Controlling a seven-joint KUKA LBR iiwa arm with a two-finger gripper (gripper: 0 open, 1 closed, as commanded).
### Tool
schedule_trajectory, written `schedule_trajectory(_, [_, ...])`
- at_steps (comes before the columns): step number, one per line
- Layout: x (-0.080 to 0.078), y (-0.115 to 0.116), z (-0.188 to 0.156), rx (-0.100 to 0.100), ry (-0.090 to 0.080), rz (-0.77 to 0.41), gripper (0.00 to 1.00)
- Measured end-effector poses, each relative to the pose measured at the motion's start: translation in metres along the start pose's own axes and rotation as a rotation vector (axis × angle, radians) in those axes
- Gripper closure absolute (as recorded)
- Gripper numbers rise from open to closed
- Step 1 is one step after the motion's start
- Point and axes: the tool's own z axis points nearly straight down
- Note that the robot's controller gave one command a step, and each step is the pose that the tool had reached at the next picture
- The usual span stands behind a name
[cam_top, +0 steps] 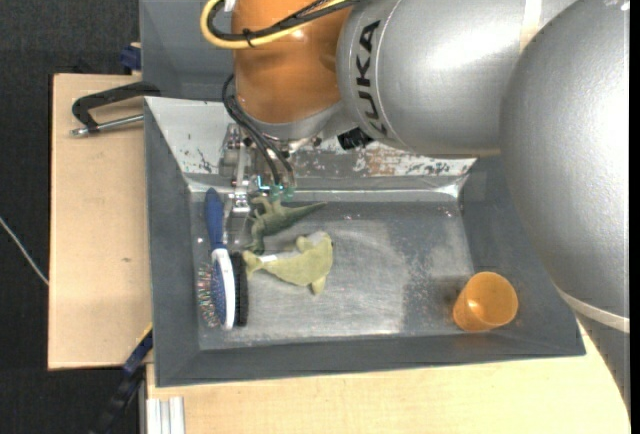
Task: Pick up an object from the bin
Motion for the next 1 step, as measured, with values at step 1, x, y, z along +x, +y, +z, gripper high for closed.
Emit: schedule_trajectory(1, [0.0021, -0.0428, 0.1257, 0.007, -0.006, -0.217, 0.0])
